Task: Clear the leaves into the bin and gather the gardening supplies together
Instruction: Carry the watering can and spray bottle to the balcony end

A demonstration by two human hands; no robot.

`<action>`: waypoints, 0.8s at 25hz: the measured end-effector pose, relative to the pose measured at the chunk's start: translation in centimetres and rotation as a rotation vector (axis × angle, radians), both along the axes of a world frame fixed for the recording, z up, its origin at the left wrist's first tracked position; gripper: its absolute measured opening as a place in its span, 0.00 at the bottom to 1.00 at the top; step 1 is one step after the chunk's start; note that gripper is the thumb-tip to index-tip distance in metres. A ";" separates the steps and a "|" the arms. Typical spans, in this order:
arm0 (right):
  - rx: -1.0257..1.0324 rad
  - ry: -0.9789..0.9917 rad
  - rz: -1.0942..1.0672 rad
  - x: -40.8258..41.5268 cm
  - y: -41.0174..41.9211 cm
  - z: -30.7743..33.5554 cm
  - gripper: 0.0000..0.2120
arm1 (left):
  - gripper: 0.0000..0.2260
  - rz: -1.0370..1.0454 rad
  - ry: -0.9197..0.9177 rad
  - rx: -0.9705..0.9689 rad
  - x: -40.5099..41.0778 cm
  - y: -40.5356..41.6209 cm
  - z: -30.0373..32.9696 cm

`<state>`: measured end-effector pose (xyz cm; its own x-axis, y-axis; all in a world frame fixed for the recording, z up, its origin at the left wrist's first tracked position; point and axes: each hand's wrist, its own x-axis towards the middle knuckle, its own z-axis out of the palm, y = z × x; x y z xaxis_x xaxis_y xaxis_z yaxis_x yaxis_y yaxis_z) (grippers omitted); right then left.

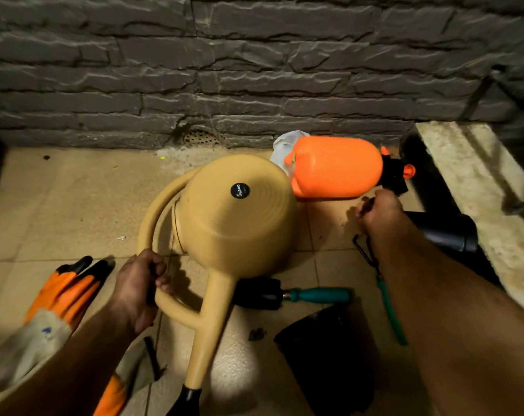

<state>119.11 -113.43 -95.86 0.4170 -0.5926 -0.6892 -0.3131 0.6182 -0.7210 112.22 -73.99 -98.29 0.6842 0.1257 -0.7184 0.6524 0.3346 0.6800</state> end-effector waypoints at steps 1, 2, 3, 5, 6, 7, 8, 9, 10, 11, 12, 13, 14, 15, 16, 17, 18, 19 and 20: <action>0.041 -0.026 0.011 -0.6 0.1 -0.1 0.11 | 0.07 0.025 -0.011 -0.037 0.0 -0.2 0.0; 0.048 -0.027 -0.006 0.1 0.4 0.2 0.08 | 0.08 0.052 -0.020 -0.080 0.0 -0.5 0.0; 0.073 -0.040 -0.011 0.0 1.0 1.1 0.05 | 0.09 0.080 -0.025 -0.124 0.0 -0.9 0.0; 0.111 -0.068 -0.043 0.6 1.8 2.4 0.12 | 0.09 0.151 -0.029 -0.188 0.4 -1.4 0.3; 0.139 -0.092 -0.070 0.3 2.4 3.0 0.17 | 0.09 0.187 -0.036 -0.201 0.5 -1.6 0.6; 0.133 -0.099 -0.064 -0.1 2.8 3.3 0.19 | 0.09 0.218 -0.049 -0.209 0.7 -1.7 0.9; 0.121 -0.098 -0.044 -0.8 3.2 3.7 0.19 | 0.09 0.243 -0.065 -0.214 1.0 -1.8 1.3; 0.098 -0.105 -0.019 -1.2 3.5 3.9 0.18 | 0.09 0.266 -0.086 -0.217 1.2 -1.8 1.7; 0.061 -0.113 -0.010 -1.6 3.6 4.3 0.16 | 0.09 0.287 -0.113 -0.213 1.4 -1.9 2.3; 0.023 -0.145 -0.007 -1.8 3.8 4.6 0.14 | 0.09 0.307 -0.145 -0.199 1.7 -2.0 3.1; -0.038 -0.157 0.005 -2.1 3.9 5.1 0.11 | 0.09 0.320 -0.181 -0.175 1.9 -2.1 4.0; -0.108 -0.148 0.016 -2.3 3.9 5.7 0.07 | 0.08 0.322 -0.223 -0.150 2.0 -2.2 5.1; -0.173 -0.120 0.028 -2.6 4.0 6.6 0.05 | 0.08 0.316 -0.269 -0.130 2.1 -2.3 6.3; -0.228 -0.100 0.042 -3.0 4.2 7.3 0.06 | 0.08 0.302 -0.316 -0.114 2.0 -2.5 7.8; -0.275 -0.085 0.055 -3.6 4.6 8.3 0.09 | 0.08 0.282 -0.361 -0.098 1.9 -2.7 9.3; -0.330 -0.076 0.067 -4.3 5.0 9.2 0.12 | 0.07 0.256 -0.393 -0.078 1.6 -3.0 11.0; -0.383 -0.067 0.092 -5.3 5.6 10.6 0.14 | 0.07 0.227 -0.413 -0.051 1.1 -3.4 13.0; -0.439 -0.052 0.128 -6.3 6.3 12.1 0.17 | 0.08 0.200 -0.427 -0.030 0.5 -3.9 15.3; -0.498 -0.015 0.165 -7.4 6.9 13.9 0.20 | 0.09 0.167 -0.438 -0.018 -0.1 -4.5 17.7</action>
